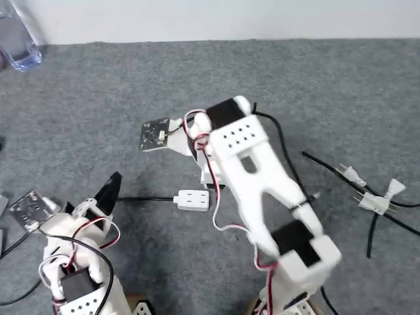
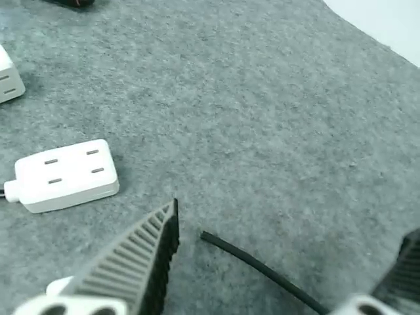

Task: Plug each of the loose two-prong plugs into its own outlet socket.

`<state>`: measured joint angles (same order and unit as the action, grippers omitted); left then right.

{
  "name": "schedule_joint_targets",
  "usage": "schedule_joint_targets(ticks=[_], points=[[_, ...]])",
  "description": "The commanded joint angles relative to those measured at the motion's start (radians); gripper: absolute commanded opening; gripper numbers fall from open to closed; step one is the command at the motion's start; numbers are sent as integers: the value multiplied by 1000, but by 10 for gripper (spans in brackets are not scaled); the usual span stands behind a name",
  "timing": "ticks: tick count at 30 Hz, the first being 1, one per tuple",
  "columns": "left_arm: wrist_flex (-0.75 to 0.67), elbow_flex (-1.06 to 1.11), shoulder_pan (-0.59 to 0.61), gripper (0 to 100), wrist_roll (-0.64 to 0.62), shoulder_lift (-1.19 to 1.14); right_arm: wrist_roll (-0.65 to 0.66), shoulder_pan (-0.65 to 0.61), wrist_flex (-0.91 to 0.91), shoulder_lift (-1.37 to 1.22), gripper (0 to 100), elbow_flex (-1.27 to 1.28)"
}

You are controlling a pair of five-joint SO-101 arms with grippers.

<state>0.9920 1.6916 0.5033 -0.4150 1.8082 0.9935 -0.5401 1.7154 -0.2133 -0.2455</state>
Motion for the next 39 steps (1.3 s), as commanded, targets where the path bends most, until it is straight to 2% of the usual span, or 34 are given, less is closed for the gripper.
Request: schedule_joint_targets(ticks=[1, 21, 39], points=[[2, -8, 3, 476, 11, 11, 21, -16, -15, -61, 8, -64], [28, -8, 2, 476, 12, 9, 21, -22, -136, -124, 8, 38], [26, -8, 2, 476, 12, 9, 21, -45, -156, -216, 8, 43]])
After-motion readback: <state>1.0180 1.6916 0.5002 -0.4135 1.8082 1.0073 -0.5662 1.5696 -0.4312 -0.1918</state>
